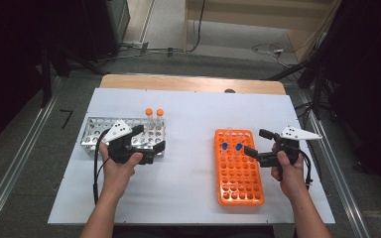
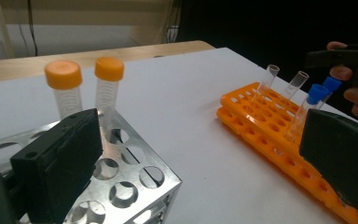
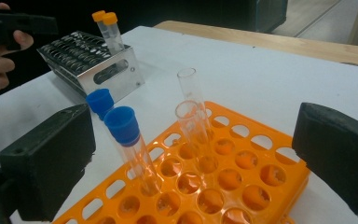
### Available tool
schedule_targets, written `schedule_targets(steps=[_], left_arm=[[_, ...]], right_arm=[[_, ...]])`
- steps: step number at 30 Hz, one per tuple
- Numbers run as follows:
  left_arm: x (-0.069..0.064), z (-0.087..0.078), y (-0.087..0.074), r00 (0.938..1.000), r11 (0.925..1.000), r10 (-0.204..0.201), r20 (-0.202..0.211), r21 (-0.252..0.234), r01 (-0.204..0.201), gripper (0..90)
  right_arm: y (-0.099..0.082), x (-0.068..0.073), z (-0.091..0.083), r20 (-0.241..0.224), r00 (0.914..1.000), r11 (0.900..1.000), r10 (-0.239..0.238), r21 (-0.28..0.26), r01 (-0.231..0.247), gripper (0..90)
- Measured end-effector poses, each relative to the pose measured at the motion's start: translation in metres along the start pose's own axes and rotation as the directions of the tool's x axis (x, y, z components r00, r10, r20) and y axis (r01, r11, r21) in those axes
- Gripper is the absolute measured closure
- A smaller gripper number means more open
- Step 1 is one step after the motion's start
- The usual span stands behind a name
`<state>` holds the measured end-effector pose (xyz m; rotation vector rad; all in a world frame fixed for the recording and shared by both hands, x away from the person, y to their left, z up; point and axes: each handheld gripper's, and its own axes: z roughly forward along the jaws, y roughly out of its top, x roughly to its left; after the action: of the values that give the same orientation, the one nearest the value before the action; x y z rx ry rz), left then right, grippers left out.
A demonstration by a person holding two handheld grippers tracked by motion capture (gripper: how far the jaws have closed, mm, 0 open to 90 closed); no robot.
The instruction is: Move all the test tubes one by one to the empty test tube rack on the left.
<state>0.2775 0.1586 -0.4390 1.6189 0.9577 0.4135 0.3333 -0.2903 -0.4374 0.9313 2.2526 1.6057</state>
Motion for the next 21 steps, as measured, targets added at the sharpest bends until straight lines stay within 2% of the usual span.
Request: schedule_targets(steps=[5,8,12,21], left_arm=[[-0.003,0.007,-0.006,0.9998,0.9999,0.003,0.018,0.014,-0.004,0.0],[-0.006,0.01,-0.008,0.9997,0.9999,0.001,0.024,0.013,-0.001,0.0],[-0.011,0.014,-0.013,0.9993,0.9997,-0.001,0.038,0.023,0.0,0.0],[-0.021,0.018,-0.014,0.9975,0.9993,0.02,0.068,0.031,-0.023,0.0]], right_arm=[[-0.002,0.001,0.005,-0.037,0.9993,1.0,0.008,-0.006,-0.008,0.0],[-0.005,0.005,0.005,-0.052,0.9987,0.9999,0.001,0.011,-0.001,0.0],[-0.013,0.009,0.004,-0.071,0.997,0.9993,0.031,0.022,-0.03,4.6],[-0.026,0.012,0.014,-0.094,0.9936,0.9946,0.063,0.088,-0.055,26.1]])
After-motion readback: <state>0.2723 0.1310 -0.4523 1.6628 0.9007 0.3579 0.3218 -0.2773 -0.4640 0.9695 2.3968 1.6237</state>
